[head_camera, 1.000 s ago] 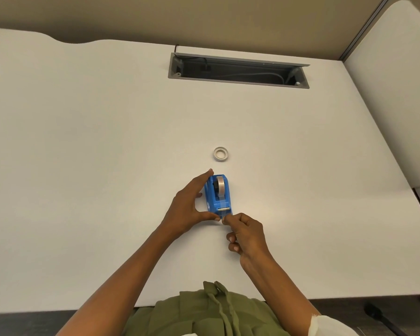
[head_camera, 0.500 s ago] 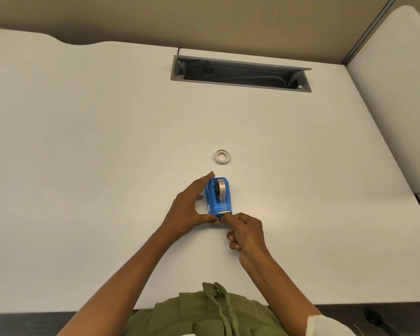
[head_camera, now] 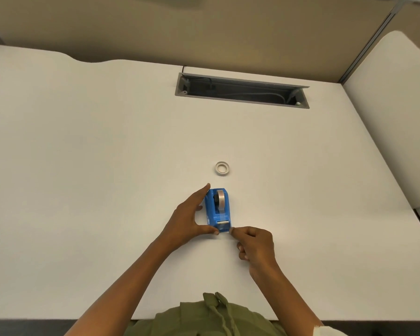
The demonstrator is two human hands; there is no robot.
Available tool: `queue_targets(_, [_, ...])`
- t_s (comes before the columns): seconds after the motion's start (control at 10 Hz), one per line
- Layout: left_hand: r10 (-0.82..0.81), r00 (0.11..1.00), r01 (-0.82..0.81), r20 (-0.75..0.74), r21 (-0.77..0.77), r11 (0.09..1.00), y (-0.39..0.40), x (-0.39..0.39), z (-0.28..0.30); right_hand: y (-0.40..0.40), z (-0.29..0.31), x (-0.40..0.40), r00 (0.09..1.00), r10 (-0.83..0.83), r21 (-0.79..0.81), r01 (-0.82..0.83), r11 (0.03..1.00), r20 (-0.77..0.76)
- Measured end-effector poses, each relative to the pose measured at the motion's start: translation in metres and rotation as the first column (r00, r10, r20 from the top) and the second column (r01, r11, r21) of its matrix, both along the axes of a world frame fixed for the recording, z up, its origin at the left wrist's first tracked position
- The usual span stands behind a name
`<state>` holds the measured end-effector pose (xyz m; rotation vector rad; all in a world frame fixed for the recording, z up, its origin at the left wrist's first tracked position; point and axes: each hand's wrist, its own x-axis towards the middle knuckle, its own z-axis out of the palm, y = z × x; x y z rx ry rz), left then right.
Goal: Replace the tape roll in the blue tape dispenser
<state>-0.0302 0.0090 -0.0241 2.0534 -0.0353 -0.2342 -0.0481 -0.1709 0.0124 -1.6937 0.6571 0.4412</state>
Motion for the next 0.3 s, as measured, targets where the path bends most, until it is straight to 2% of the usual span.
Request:
queue_targets(0.2, [-0.063, 0.997, 0.063, -0.055, 0.002, 0.998, 0.009, 0.005, 0.011, -0.03, 0.022, 0.011, 0.992, -0.039, 0.099, 0.027, 0.995, 0.12])
queue_targets(0.3, [-0.041, 0.999, 0.041, 0.003, 0.052, 0.998, 0.012, 0.012, 0.025, -0.042, 0.049, 0.023, 0.954, -0.02, 0.125, -0.019, 0.992, 0.298])
